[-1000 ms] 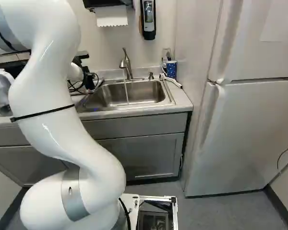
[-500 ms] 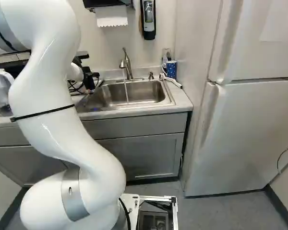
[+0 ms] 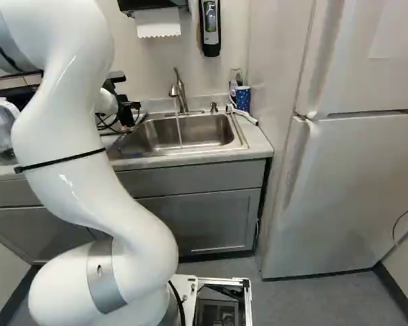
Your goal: Rinse the cup and place it in the tray
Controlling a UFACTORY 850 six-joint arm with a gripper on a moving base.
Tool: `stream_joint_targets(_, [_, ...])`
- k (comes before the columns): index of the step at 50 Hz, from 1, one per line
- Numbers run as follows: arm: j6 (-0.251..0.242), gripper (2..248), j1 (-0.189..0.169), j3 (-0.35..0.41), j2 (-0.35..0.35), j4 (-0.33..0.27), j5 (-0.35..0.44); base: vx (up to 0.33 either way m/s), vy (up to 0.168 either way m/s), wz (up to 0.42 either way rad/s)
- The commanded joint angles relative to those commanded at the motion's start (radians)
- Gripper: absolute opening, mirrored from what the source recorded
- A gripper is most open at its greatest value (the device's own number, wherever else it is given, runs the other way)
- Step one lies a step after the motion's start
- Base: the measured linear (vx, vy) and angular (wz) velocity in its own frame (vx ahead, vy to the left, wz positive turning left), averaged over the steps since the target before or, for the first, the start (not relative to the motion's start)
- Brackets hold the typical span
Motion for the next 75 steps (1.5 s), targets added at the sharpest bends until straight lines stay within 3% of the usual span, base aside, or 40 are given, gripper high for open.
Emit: stream_joint_targets(75, [0.0, 247, -0.002, -0.048, 0.097, 0.0, 0.0, 0.0, 0.0, 0.0])
